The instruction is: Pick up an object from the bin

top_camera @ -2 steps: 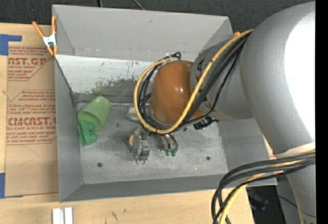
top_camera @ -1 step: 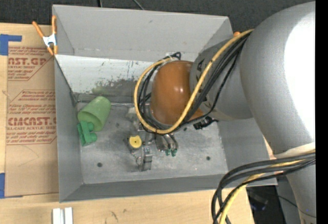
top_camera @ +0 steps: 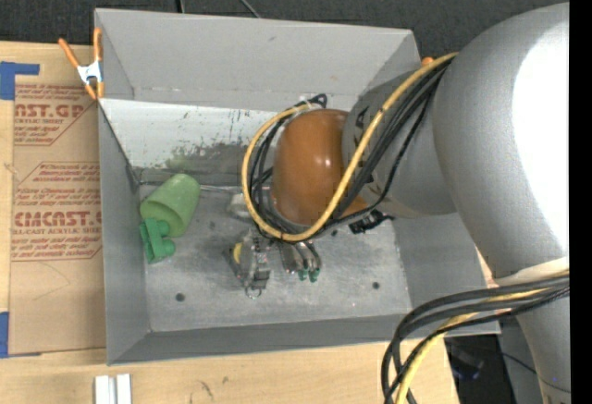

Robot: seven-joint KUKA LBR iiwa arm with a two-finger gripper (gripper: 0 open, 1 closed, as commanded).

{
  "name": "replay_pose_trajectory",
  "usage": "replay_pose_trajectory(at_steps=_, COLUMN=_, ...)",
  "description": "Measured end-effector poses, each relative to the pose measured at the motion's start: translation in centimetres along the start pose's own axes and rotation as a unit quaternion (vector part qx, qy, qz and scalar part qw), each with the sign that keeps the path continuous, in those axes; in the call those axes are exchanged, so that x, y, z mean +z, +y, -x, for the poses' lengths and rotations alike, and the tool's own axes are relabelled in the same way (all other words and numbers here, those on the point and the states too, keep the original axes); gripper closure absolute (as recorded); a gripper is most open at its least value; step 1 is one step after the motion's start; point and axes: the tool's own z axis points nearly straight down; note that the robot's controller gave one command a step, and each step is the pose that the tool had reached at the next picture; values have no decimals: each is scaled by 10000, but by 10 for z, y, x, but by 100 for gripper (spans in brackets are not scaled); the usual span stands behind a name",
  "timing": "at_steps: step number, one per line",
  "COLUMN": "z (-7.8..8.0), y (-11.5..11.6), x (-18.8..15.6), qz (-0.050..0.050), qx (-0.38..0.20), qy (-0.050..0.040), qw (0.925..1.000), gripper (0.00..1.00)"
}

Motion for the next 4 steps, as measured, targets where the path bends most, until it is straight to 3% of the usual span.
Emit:
replay_pose_trajectory(at_steps=1, z=0, y=0, x=0, qz=0, qx=0, qy=0, qw=10000, gripper=0)
replay_pose_trajectory(at_steps=2, z=0, y=0, x=0, qz=0, qx=0, qy=0, qw=10000, gripper=100)
replay_pose_trajectory(at_steps=3, z=0, y=0, x=0, qz=0, qx=0, qy=0, qw=10000, gripper=0)
replay_pose_trajectory(at_steps=4, z=0, y=0, x=0, qz=0, qx=0, qy=0, qw=10000, gripper=100)
